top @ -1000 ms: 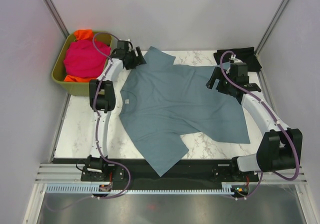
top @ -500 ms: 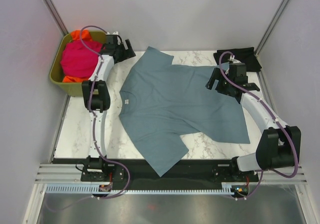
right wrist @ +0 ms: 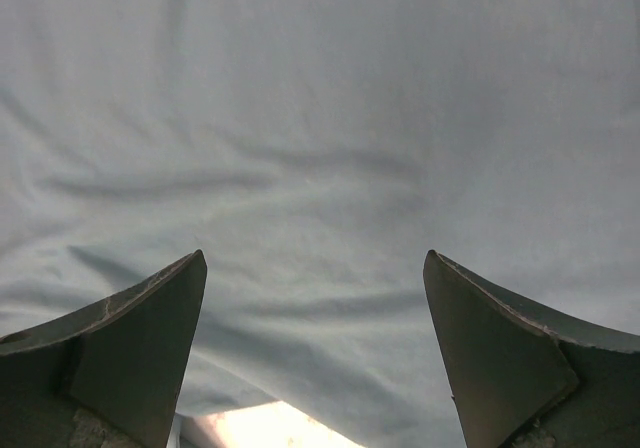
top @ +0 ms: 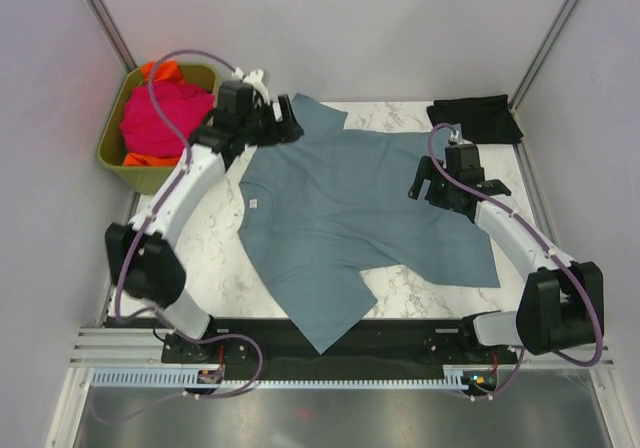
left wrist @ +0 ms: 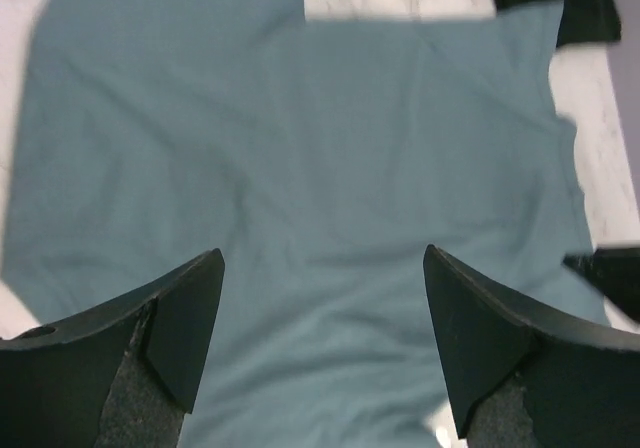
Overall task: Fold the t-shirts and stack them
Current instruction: Flatten the tshirt out, then fold the tshirt
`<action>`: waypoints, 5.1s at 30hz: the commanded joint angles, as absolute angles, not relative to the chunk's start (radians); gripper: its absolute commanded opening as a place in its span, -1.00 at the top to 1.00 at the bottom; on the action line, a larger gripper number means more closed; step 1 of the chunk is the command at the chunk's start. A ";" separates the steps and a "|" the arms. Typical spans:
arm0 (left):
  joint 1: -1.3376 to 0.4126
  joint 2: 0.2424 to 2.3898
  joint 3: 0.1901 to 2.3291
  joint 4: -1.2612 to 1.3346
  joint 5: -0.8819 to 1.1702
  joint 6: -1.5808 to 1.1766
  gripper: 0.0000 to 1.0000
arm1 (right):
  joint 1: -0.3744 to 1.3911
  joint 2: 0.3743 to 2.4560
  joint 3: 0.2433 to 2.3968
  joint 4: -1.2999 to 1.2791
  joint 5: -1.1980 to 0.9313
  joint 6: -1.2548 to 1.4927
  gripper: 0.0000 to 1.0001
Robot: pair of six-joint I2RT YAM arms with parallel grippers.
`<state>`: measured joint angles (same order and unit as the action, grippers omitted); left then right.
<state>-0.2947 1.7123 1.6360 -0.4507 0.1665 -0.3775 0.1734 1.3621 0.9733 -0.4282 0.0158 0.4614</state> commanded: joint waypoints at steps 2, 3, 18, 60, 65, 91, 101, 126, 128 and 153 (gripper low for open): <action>-0.418 1.409 1.263 -0.560 0.095 -0.428 -0.75 | 0.186 1.247 0.936 -0.477 0.064 0.486 -0.96; -0.455 1.350 1.149 -0.581 0.059 -0.463 -0.75 | 0.187 1.233 0.930 -0.494 0.074 0.485 -0.96; -0.969 0.784 0.508 -0.664 0.132 -1.083 -0.66 | 0.186 1.086 0.876 -0.546 0.100 0.523 -0.96; -1.486 1.517 0.844 -0.746 -0.167 -1.223 -0.40 | 0.187 1.028 0.813 -0.588 0.152 0.471 -0.96; -1.488 1.542 0.850 -0.739 -0.210 -1.227 -0.31 | 0.187 1.035 0.816 -0.588 0.146 0.469 -0.96; -1.430 0.839 0.662 -1.142 -0.325 -1.344 0.96 | 0.155 1.020 0.724 -0.667 0.362 0.736 -0.96; -1.420 0.706 0.712 -1.137 -0.446 -1.256 0.96 | -0.154 0.910 0.680 -0.747 0.397 0.807 -0.96; -1.419 0.695 0.677 -1.019 -0.393 -1.143 0.96 | -0.437 0.896 0.376 -0.561 0.275 0.951 -0.67; -1.417 0.710 0.680 -1.020 -0.391 -1.141 0.96 | -0.437 0.835 0.359 -0.572 0.293 0.965 -0.44; -1.338 0.836 0.914 -1.124 -0.408 -1.039 0.96 | -0.437 0.784 0.525 -0.606 0.134 0.802 1.00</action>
